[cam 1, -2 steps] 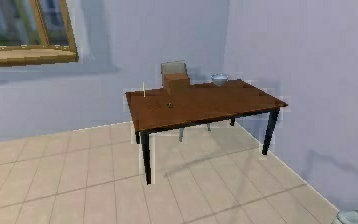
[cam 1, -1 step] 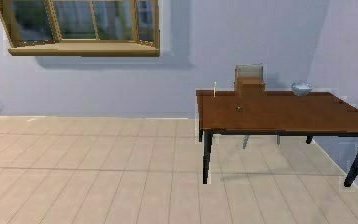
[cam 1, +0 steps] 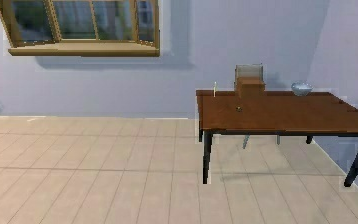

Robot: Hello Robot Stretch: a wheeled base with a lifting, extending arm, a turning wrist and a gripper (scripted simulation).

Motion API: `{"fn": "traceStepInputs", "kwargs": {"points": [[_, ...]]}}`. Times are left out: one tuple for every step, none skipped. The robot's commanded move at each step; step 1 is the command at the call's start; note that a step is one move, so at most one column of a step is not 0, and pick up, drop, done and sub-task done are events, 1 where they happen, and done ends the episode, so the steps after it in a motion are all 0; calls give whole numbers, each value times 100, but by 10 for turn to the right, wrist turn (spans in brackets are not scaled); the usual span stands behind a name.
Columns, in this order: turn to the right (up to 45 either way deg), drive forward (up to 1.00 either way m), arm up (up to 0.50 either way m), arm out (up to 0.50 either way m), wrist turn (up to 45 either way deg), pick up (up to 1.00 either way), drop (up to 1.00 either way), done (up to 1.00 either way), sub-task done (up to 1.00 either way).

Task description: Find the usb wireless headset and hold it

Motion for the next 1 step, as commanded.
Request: {"fn": "traceStepInputs", "kwargs": {"points": [[0, 0, 0, 44, 0, 0, 0, 0, 0]]}}
